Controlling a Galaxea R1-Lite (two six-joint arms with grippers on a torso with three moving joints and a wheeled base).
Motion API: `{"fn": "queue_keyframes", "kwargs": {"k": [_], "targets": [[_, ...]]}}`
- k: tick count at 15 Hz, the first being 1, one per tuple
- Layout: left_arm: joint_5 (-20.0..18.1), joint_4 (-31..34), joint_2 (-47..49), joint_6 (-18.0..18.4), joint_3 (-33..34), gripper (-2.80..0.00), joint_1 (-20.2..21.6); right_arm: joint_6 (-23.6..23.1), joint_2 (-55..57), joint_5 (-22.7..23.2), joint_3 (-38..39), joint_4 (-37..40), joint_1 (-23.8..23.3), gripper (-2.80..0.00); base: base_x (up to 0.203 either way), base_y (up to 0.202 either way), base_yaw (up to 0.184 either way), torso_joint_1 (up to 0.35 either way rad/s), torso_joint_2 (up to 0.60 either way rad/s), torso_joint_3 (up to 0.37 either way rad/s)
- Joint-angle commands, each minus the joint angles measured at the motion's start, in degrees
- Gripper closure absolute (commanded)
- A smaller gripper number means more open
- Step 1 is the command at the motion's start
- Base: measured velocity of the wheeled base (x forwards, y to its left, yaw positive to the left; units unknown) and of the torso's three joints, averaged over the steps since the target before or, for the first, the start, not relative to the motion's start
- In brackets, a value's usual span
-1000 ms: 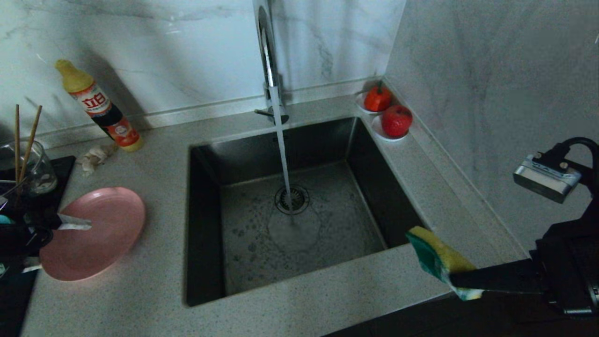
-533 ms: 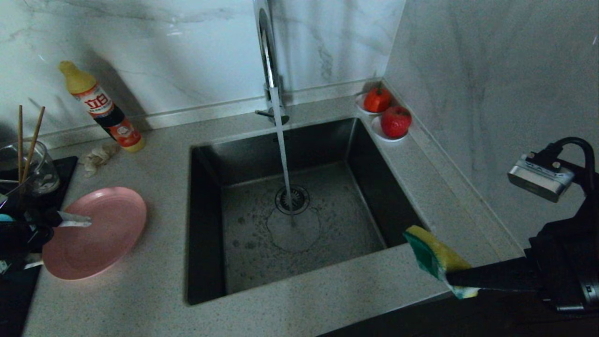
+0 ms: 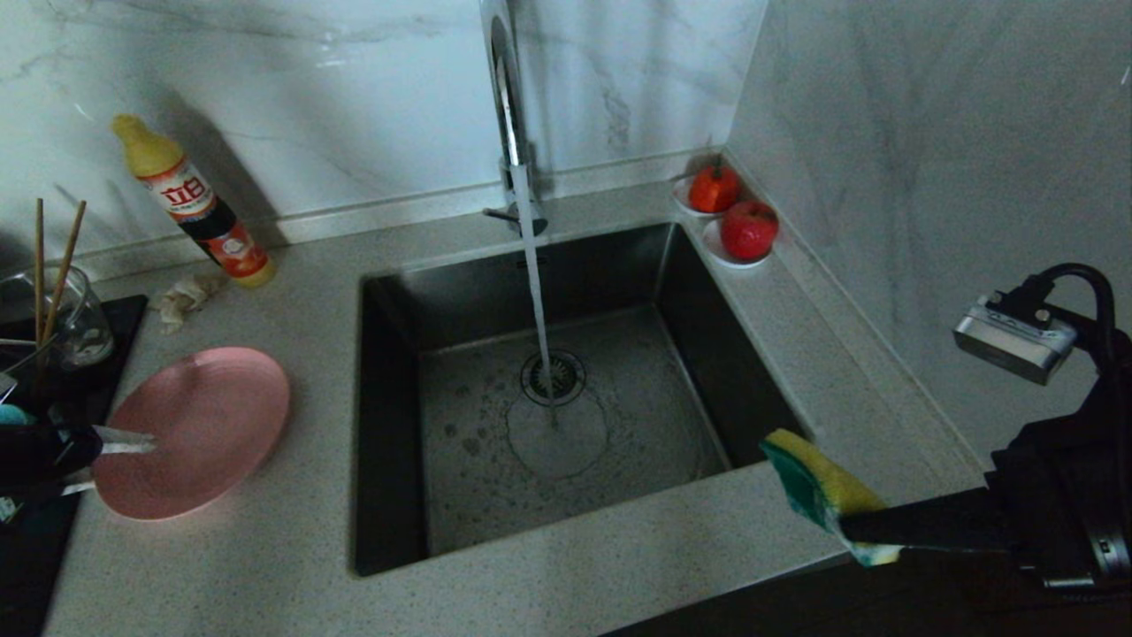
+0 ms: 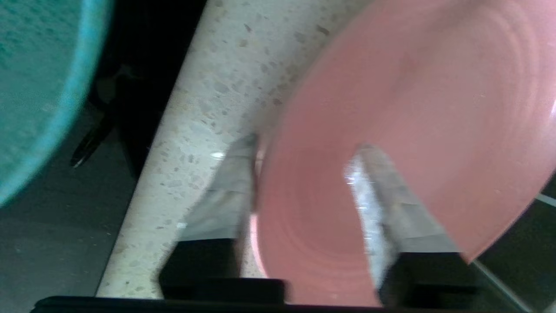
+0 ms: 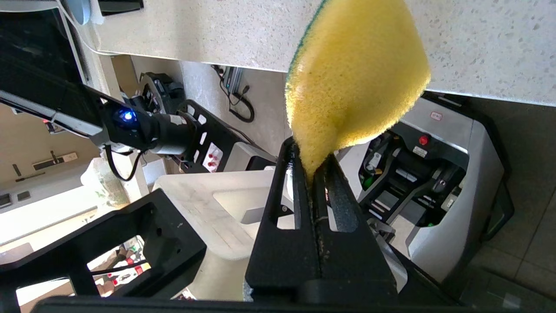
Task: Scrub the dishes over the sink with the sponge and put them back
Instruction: Wash the plate
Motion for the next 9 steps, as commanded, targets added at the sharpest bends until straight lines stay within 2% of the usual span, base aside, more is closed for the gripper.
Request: {"fn": "queue_keyframes", "kwargs": {"k": [1, 5, 9], "targets": [[1.5, 0.5, 0.8, -0.1, -1.3, 0.0, -0.1, 0.1, 0.0, 0.1, 0.1, 0.1, -0.1, 0.0, 0.0, 0.0, 0.0, 0.0, 0.0, 0.0], [3.0, 0.9, 1.5, 2.0, -1.4, 0.0, -0.5, 0.3, -0.2, 0.1, 0.2, 0.2, -0.1, 0.0, 0.0, 0.0, 0.0, 0.0, 0.0, 0.0], [2.3, 0.8, -2.5, 1.1, -1.6, 0.0, -1.4, 0.3, -0.2, 0.2, 0.8, 0.1, -0.1, 0.0, 0.0, 0.0, 0.0, 0.0, 0.0, 0.0]]}}
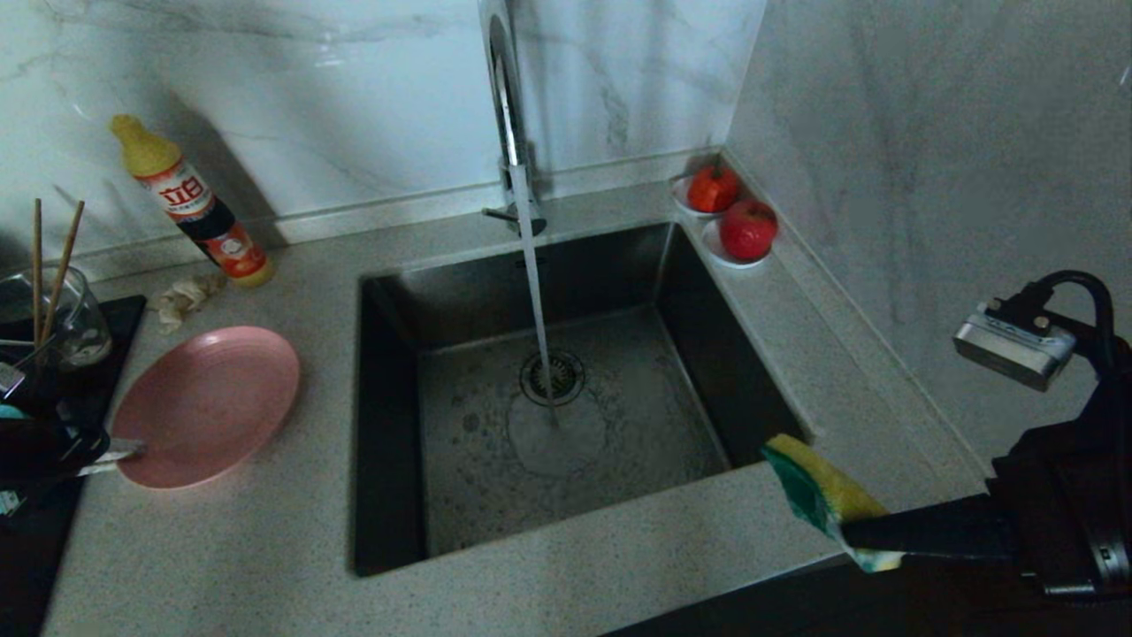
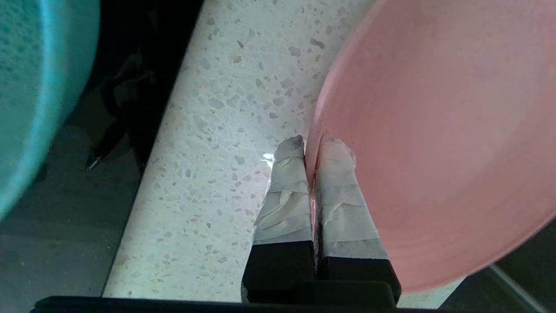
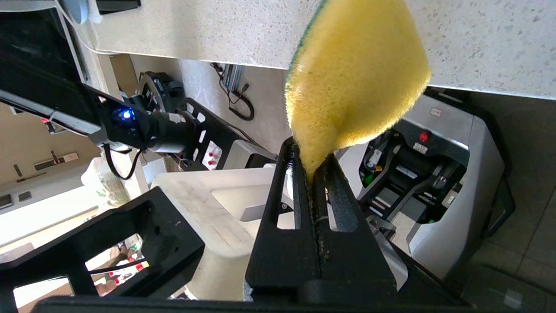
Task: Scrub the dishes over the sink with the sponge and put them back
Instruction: Wash the plate
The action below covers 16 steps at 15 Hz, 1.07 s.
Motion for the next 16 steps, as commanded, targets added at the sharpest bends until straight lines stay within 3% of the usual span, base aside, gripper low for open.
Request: {"fn": "queue_keyframes", "kwargs": {"k": [1, 8, 12, 16], "targets": [[-0.9, 0.1, -4.0, -0.6, 0.1, 0.0, -1.4, 0.1, 0.0, 0.2, 0.3, 0.1, 0.0, 0.0, 0.0, 0.0, 0.0, 0.0, 0.0, 0.0], [-4.2, 5.3, -18.0, -9.4, -3.3, 0.0, -8.6, 0.1, 0.0, 0.2, 0.3, 0.1, 0.0, 0.0, 0.0, 0.0, 0.0, 0.0, 0.0, 0.0], [-4.2, 8.8, -23.5, -13.0, -5.9, 0.0, -15.7, 0.3, -0.4, 0.3, 0.2, 0.2, -0.6, 0.0, 0.0, 0.0, 0.0, 0.0, 0.0, 0.0], [-3.4, 9.8, -23.1, -16.6, -7.7, 0.0, -23.0, 0.4, -0.7, 0.3, 0.5, 0.2, -1.4, 0.0, 0.0, 0.0, 0.0, 0.0, 0.0, 0.0]]}}
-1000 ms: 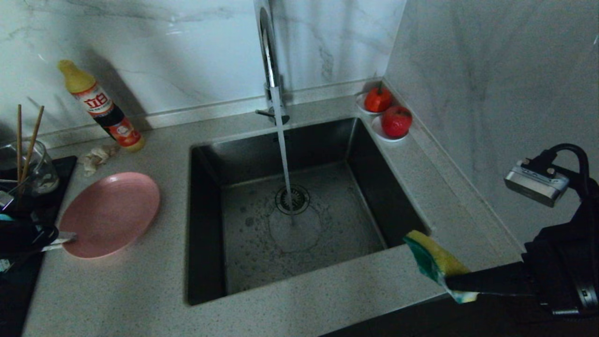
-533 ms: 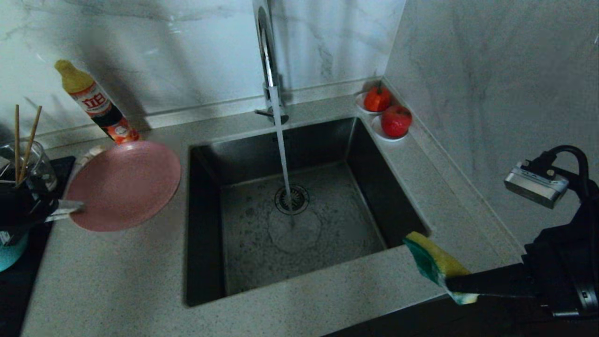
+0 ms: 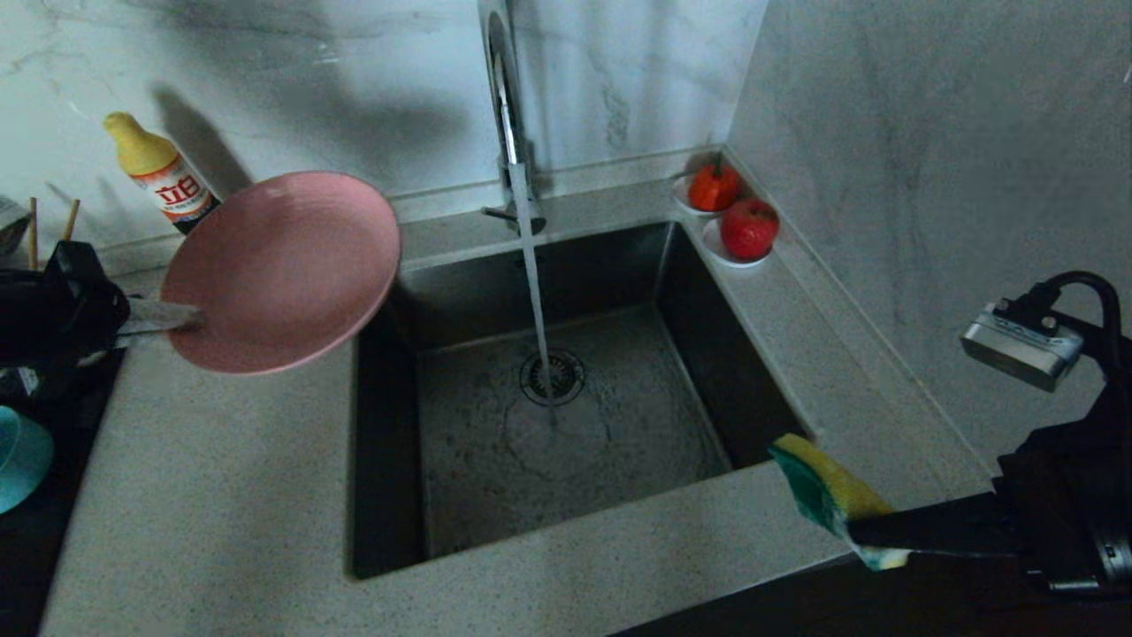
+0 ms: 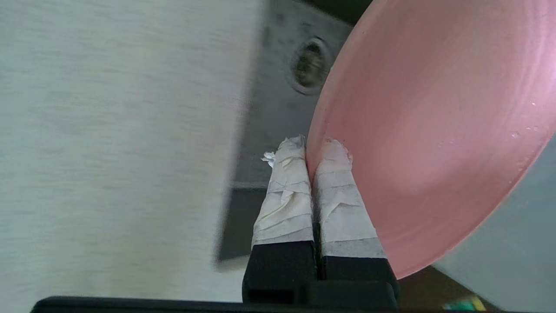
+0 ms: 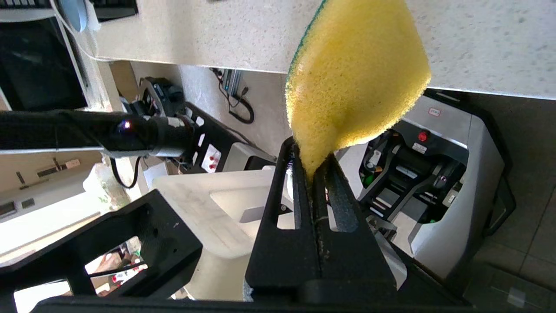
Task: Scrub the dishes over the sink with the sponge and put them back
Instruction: Wash the plate
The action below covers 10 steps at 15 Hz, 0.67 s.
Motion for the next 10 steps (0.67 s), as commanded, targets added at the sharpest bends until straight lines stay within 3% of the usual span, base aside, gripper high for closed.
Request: {"fn": "queue_keyframes", "kwargs": {"k": [1, 6, 10], "targets": [[0.8, 0.1, 0.7, -1.0, -0.4, 0.0, -4.7, 0.2, -0.3, 0.1, 0.1, 0.1, -0.4, 0.0, 0.0, 0.0, 0.0, 0.0, 0.0, 0.0], [11.4, -0.5, 5.3, -4.6, 0.1, 0.0, -16.0, 0.1, -0.3, 0.1, 0.0, 0.1, -0.4, 0.0, 0.0, 0.0, 0.0, 0.0, 0.0, 0.0], [17.0, -1.7, 9.1, -8.1, -1.3, 0.0, -20.6, 0.0, -1.1, 0.1, 0.0, 0.1, -0.4, 0.0, 0.0, 0.0, 0.0, 0.0, 0.0, 0.0]]}}
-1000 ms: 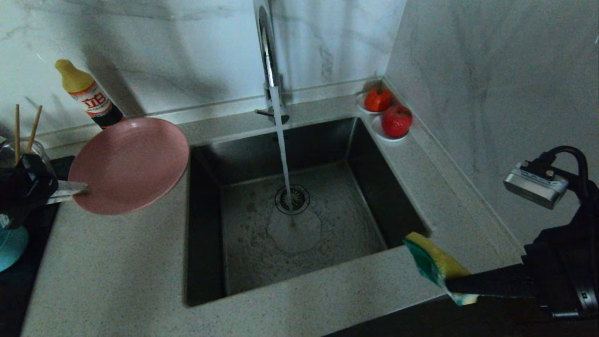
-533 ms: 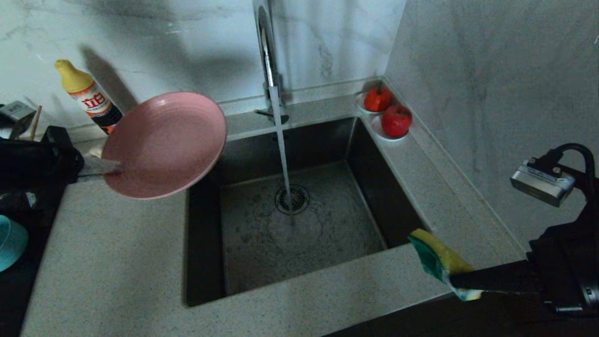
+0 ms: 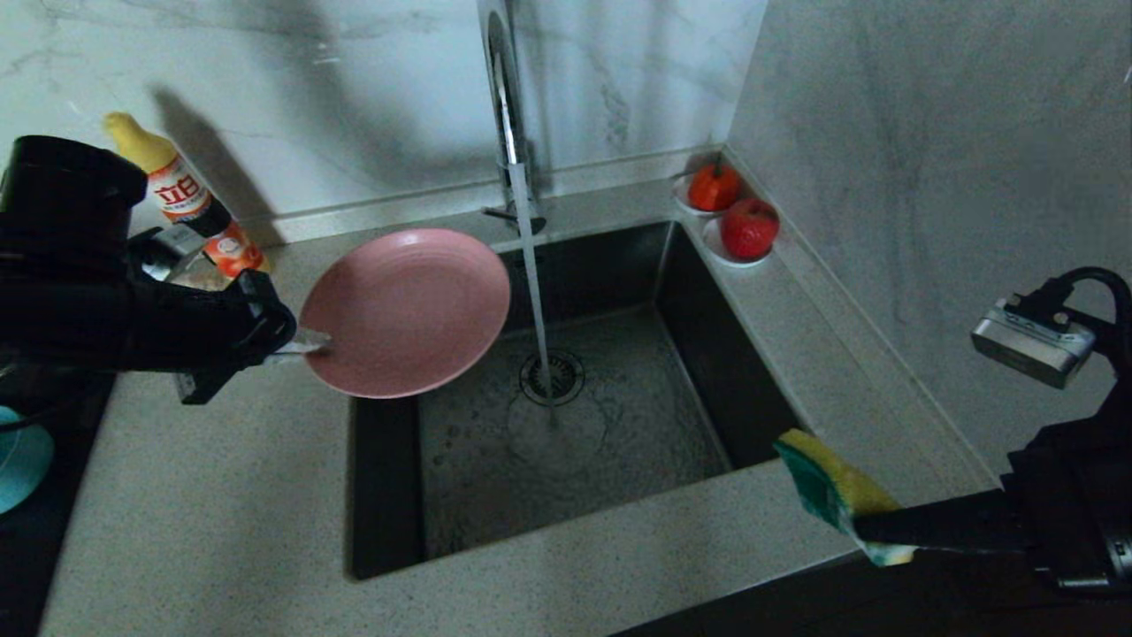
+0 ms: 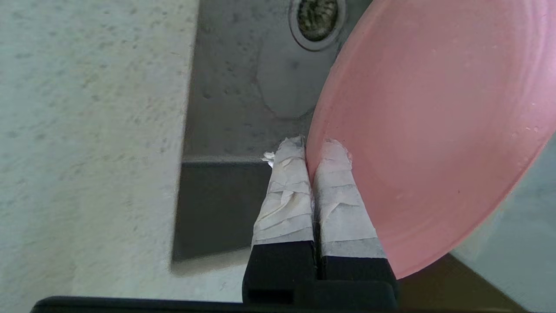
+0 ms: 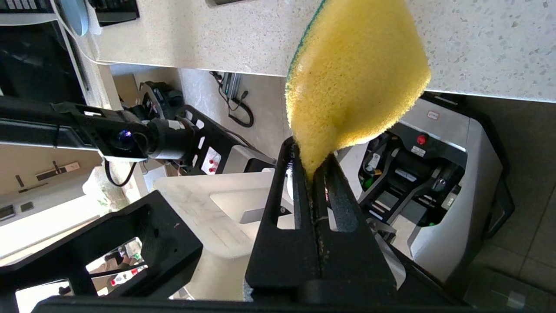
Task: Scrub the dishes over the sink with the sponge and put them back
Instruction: Wash the plate
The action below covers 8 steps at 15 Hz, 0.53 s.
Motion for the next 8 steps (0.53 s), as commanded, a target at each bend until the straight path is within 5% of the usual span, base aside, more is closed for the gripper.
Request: {"fn": "queue_keyframes", "kwargs": {"k": [1, 3, 8], "targets": [[4.4, -0.2, 3.9, -2.6, -1.9, 0.0, -3.8, 0.1, -0.6, 0.1, 0.0, 0.2, 0.0, 0.0, 0.0, 0.0, 0.0, 0.0, 0.0, 0.0], [8.5, -0.3, 6.1, -5.0, -3.8, 0.0, -7.1, 0.2, -0.7, 0.1, 0.6, 0.2, 0.0, 0.0, 0.0, 0.0, 0.0, 0.0, 0.0, 0.0], [9.1, -0.3, 10.0, -7.5, -7.8, 0.0, -10.8, 0.0, -0.2, 0.0, 1.6, 0.0, 0.0, 0.0, 0.0, 0.0, 0.0, 0.0, 0.0, 0.0]]}}
